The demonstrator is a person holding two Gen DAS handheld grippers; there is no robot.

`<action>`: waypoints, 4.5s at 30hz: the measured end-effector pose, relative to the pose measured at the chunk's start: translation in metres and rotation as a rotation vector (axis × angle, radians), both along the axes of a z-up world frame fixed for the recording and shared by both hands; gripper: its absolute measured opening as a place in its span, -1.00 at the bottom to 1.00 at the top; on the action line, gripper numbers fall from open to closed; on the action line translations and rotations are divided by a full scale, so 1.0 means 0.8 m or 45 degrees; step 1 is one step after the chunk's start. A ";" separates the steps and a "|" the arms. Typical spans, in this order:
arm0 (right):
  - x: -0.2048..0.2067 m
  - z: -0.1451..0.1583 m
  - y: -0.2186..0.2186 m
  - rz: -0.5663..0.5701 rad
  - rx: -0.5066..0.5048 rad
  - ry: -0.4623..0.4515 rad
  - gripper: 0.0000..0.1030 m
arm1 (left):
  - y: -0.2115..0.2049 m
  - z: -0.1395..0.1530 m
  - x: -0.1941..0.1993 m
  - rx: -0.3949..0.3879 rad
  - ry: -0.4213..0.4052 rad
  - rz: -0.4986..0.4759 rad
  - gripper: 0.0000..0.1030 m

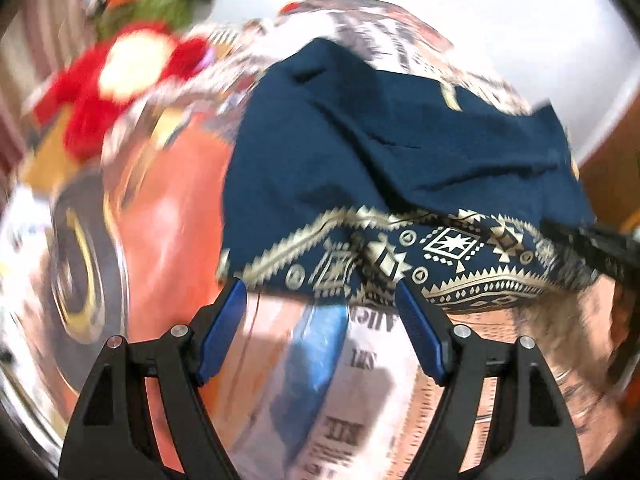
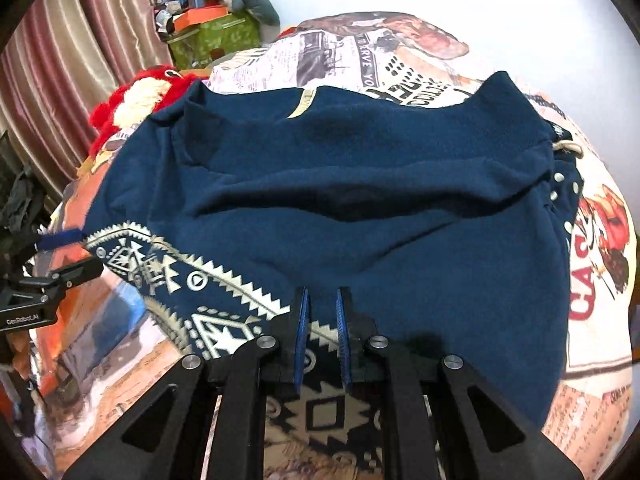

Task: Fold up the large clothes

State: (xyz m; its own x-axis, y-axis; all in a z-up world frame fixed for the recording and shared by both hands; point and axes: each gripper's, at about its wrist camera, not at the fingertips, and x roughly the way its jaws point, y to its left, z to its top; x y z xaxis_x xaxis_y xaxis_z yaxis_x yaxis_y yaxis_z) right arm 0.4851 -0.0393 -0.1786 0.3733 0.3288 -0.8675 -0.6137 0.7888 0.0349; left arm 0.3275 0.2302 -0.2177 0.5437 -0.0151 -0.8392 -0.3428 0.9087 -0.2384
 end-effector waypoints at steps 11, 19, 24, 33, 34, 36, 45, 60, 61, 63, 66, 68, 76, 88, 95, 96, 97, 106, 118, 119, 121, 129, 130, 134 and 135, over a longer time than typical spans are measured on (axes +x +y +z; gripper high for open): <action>-0.041 0.063 -0.021 0.010 0.196 -0.163 -0.82 | 0.011 -0.054 0.004 -0.437 -0.043 0.137 0.49; -0.029 0.053 -0.031 -0.090 0.217 -0.167 -0.83 | 0.013 -0.066 0.066 -0.541 -0.085 0.200 0.49; -0.023 0.048 -0.047 -0.115 0.291 -0.137 -0.83 | 0.015 -0.062 0.094 -0.540 -0.117 0.264 0.49; -0.028 0.037 -0.028 -0.018 0.151 -0.114 -0.82 | 0.049 -0.067 0.110 -0.612 -0.152 0.417 -0.27; -0.026 0.034 -0.028 -0.024 0.151 -0.087 -0.82 | 0.051 -0.068 0.114 -0.605 -0.151 0.414 -0.36; -0.023 0.030 -0.031 -0.040 0.159 -0.058 -0.82 | 0.047 -0.060 0.119 -0.537 -0.153 0.389 -0.52; -0.020 0.037 -0.044 -0.067 0.252 -0.023 -0.82 | 0.007 0.012 0.083 -0.192 -0.243 0.226 -0.75; -0.074 0.046 0.027 0.178 0.259 0.097 -0.88 | -0.033 0.010 -0.032 0.030 -0.186 0.196 -0.76; -0.075 0.044 0.033 0.184 0.250 0.111 -0.87 | -0.033 0.010 -0.033 0.030 -0.189 0.197 -0.76; -0.080 0.039 0.041 0.187 0.221 0.105 -0.87 | -0.034 0.013 -0.033 0.045 -0.198 0.195 -0.76; -0.081 0.018 0.053 0.192 0.134 0.124 -0.87 | -0.043 0.023 -0.026 0.103 -0.218 0.163 -0.76; -0.078 -0.005 0.058 0.199 0.070 0.187 -0.87 | -0.049 0.031 -0.020 0.128 -0.235 0.141 -0.77; -0.073 -0.046 0.070 0.254 -0.012 0.285 -0.87 | -0.091 0.073 0.016 0.232 -0.332 0.034 -0.79; -0.025 0.079 -0.102 -0.134 0.318 0.162 -0.87 | -0.250 0.125 0.084 0.463 -0.465 -0.438 -0.80; -0.062 0.156 -0.226 -0.315 0.258 -0.130 -0.87 | -0.319 0.044 0.155 0.129 -0.082 -0.680 -0.72; -0.067 0.159 -0.236 -0.326 0.263 -0.129 -0.87 | -0.319 0.036 0.159 0.103 -0.061 -0.679 -0.71; -0.074 0.160 -0.245 -0.333 0.268 -0.125 -0.87 | -0.316 0.035 0.159 0.090 -0.060 -0.687 -0.71; -0.104 0.161 -0.267 -0.305 0.353 -0.151 -0.87 | -0.323 0.075 0.102 0.137 -0.081 -0.813 0.15; -0.107 0.165 -0.213 -0.203 0.375 -0.228 -0.86 | -0.261 0.160 0.046 0.290 -0.345 -0.591 0.52; -0.105 0.161 -0.209 -0.197 0.363 -0.229 -0.86 | -0.255 0.156 0.053 0.307 -0.326 -0.569 0.52; -0.100 0.154 -0.201 -0.197 0.360 -0.223 -0.86 | -0.244 0.137 0.069 0.288 -0.259 -0.546 0.52; -0.084 0.146 -0.181 -0.179 0.422 -0.193 -0.86 | -0.271 0.041 0.090 0.324 -0.083 -0.596 0.65; -0.084 0.148 -0.181 -0.181 0.437 -0.212 -0.86 | -0.278 0.041 0.086 0.354 -0.085 -0.619 0.67; -0.078 0.151 -0.174 -0.171 0.432 -0.203 -0.59 | -0.269 0.051 0.074 0.307 -0.105 -0.642 0.67; -0.076 0.150 -0.171 -0.173 0.423 -0.190 -0.37 | -0.260 0.056 0.071 0.258 -0.113 -0.635 0.67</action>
State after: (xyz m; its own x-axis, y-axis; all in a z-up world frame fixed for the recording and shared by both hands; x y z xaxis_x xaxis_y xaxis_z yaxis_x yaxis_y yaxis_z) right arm 0.4244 -0.1765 -0.0587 0.5468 0.5219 -0.6546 -0.5222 0.8238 0.2206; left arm 0.3847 0.0221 -0.1728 0.5805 -0.1321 -0.8035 0.1552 0.9866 -0.0501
